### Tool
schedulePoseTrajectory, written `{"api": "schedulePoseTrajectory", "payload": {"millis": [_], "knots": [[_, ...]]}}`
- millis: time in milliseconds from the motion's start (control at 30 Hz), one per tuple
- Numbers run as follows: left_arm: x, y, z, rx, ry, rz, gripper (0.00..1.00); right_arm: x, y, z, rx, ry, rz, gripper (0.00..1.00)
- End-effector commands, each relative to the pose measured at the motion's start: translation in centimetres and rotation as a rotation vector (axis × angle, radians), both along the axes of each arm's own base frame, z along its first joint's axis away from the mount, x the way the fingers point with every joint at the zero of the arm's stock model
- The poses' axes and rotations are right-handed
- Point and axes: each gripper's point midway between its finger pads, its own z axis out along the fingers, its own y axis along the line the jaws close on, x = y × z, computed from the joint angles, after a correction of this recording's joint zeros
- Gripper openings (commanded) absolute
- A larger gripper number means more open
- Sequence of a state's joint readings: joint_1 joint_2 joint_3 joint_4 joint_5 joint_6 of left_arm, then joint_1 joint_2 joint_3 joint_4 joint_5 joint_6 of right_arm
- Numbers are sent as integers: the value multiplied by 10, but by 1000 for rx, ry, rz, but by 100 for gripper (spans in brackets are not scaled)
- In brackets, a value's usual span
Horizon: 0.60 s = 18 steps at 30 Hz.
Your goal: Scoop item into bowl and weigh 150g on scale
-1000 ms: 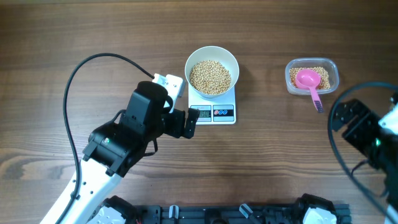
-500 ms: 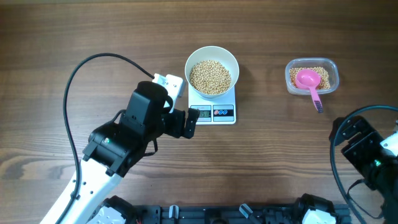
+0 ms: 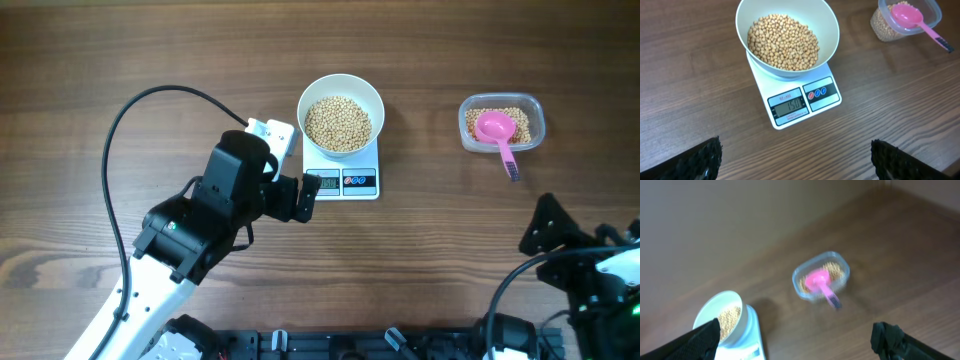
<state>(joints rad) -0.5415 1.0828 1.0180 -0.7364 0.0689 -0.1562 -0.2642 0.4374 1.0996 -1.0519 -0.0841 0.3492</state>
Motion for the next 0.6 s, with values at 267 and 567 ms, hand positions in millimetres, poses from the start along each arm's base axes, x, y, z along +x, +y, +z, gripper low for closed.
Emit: {"api": "schedulePoseTrajectory", "payload": {"millis": [267,567], "knots": [[1,-1,2,-13,3,5,100,51,-4,-102,-72,-143,55,100],[1,-1,2,-12,3,5,100,75,8,-146,-132,-214,135,100]]}}
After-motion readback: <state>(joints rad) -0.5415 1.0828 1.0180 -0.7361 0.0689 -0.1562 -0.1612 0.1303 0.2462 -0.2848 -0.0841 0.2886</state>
